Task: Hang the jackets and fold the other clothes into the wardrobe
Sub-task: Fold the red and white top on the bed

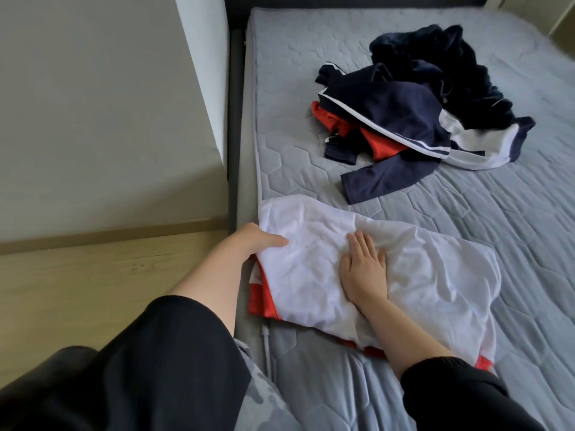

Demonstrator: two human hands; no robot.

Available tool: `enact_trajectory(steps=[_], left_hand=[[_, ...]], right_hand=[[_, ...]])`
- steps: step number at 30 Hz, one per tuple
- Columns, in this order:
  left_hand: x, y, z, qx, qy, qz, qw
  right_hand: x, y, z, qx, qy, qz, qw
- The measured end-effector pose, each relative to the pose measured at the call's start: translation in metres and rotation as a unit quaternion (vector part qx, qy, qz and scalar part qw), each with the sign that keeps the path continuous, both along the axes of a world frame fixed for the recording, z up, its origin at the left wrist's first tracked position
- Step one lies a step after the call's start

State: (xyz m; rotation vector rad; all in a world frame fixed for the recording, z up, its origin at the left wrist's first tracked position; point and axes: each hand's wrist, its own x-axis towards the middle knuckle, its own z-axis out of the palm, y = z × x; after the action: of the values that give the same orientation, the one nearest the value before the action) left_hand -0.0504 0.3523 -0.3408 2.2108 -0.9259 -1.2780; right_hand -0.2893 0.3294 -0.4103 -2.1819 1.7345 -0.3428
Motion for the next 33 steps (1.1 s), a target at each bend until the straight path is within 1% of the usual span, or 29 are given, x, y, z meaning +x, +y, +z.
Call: enact_trajectory(steps=[3, 4, 5, 7, 8, 9, 15, 18, 20, 22, 23, 25, 26, 27, 28, 30, 33], left_hand=[[-0.003, 0.0, 0.0, -0.011, 0.037, 0.022, 0.999], [-0.004, 0.001, 0.0, -0.013, 0.033, 0.024, 0.999], [-0.005, 0.001, -0.001, -0.015, 0.007, 0.015, 1.0], [-0.007, 0.003, 0.0, -0.01, -0.088, -0.009, 0.996], [-0.007, 0.004, 0.002, -0.005, -0.113, -0.014, 0.993], [-0.007, 0.005, 0.003, 0.002, -0.115, -0.022, 0.993], [-0.005, 0.01, 0.007, 0.051, -0.083, -0.057, 0.994], [-0.006, 0.009, 0.007, 0.038, -0.03, -0.032, 0.998], [-0.009, 0.008, 0.01, 0.014, 0.022, -0.001, 1.0], [-0.013, 0.005, 0.016, -0.008, 0.06, 0.021, 0.998], [-0.015, 0.003, 0.019, -0.025, 0.069, 0.029, 0.997], [-0.022, -0.001, 0.031, -0.072, 0.08, 0.051, 0.993], [-0.027, -0.003, 0.039, -0.094, 0.094, 0.061, 0.989], [-0.032, -0.004, 0.048, -0.117, 0.112, 0.07, 0.984], [-0.036, -0.004, 0.056, -0.138, 0.13, 0.076, 0.979], [-0.04, -0.002, 0.068, -0.161, 0.158, 0.078, 0.971], [-0.036, 0.002, 0.076, -0.174, 0.158, 0.078, 0.969]], right_hand=[[-0.004, -0.001, 0.005, 0.027, -0.007, 0.016, 0.999], [-0.005, 0.0, 0.006, 0.032, -0.01, 0.022, 0.999], [-0.007, 0.002, 0.007, 0.034, -0.013, 0.028, 0.999], [-0.009, 0.008, 0.006, 0.03, -0.02, 0.032, 0.999], [-0.01, 0.011, 0.006, 0.028, -0.022, 0.032, 0.999], [-0.01, 0.013, 0.006, 0.026, -0.024, 0.03, 0.999], [-0.006, 0.018, 0.007, 0.022, -0.017, 0.022, 0.999], [-0.006, 0.019, 0.008, 0.026, -0.033, 0.02, 0.999], [-0.005, 0.018, 0.011, 0.039, -0.088, 0.006, 0.995], [-0.007, 0.02, 0.015, 0.079, -0.182, -0.037, 0.979], [-0.008, 0.022, 0.018, 0.112, -0.246, -0.064, 0.961], [-0.01, 0.024, 0.025, 0.173, -0.373, -0.108, 0.905], [-0.01, 0.023, 0.029, 0.189, -0.413, -0.122, 0.882], [-0.008, 0.02, 0.033, 0.198, -0.437, -0.133, 0.867], [-0.004, 0.017, 0.037, 0.2, -0.449, -0.137, 0.86], [0.009, 0.013, 0.044, 0.194, -0.463, -0.139, 0.853], [0.031, 0.008, 0.049, 0.193, -0.487, -0.13, 0.842]])
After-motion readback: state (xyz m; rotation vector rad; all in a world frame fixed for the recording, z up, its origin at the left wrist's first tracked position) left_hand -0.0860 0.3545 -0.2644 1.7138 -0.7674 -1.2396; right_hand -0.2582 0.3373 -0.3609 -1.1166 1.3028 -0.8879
